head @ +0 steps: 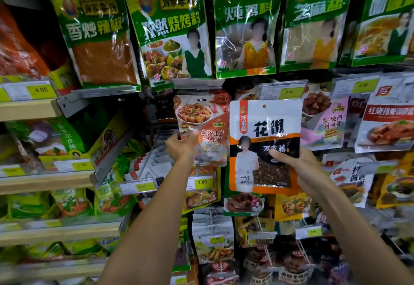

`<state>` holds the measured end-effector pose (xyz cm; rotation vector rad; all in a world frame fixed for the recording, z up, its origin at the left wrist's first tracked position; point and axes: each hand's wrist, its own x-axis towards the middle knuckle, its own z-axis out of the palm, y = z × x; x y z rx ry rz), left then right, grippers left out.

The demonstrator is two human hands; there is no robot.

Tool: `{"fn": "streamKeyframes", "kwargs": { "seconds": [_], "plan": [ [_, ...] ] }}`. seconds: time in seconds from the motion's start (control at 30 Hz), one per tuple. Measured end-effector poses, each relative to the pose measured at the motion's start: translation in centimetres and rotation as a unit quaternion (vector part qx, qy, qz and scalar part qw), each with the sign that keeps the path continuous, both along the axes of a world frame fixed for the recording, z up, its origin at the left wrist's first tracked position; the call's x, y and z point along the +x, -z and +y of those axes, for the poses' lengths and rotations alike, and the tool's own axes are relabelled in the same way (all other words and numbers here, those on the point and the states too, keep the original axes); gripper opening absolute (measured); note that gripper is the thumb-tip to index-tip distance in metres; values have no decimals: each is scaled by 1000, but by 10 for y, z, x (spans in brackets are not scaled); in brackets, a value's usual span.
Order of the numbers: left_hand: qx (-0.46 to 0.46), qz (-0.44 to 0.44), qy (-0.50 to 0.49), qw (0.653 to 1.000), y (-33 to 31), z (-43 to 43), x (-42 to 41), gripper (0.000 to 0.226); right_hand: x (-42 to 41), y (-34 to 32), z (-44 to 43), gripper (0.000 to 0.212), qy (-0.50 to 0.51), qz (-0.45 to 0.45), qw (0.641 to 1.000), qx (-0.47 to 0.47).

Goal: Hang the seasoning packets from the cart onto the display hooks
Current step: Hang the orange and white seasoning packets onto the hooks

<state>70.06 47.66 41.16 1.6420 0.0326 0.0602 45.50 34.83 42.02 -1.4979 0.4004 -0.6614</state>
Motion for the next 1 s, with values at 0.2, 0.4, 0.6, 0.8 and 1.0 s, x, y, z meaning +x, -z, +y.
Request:
{"fn": "streamKeyframes", "kwargs": {
  "seconds": [0.2, 0.4, 0.6, 0.8, 1.0],
  "plan": [
    [-28, -5, -13, 1000, 6, -15, 12, 27, 7, 5, 0, 23, 17, 8, 1000, 2],
    [-45, -1, 16, 999, 2, -17, 12, 30, 5, 11, 1, 24, 28, 16, 999, 7],
    [-7, -49, 84, 995, 14, 20, -2, 34, 1, 9, 10, 35, 21, 19, 999, 15],
    [69, -85, 129, 986, 22, 72, -27, 33, 3, 2, 28, 47, 5, 8, 1000, 23],
    [142, -175, 128, 966, 20, 139, -60, 27, 18, -5, 56, 31, -65, 1, 998, 9]
  ]
}}
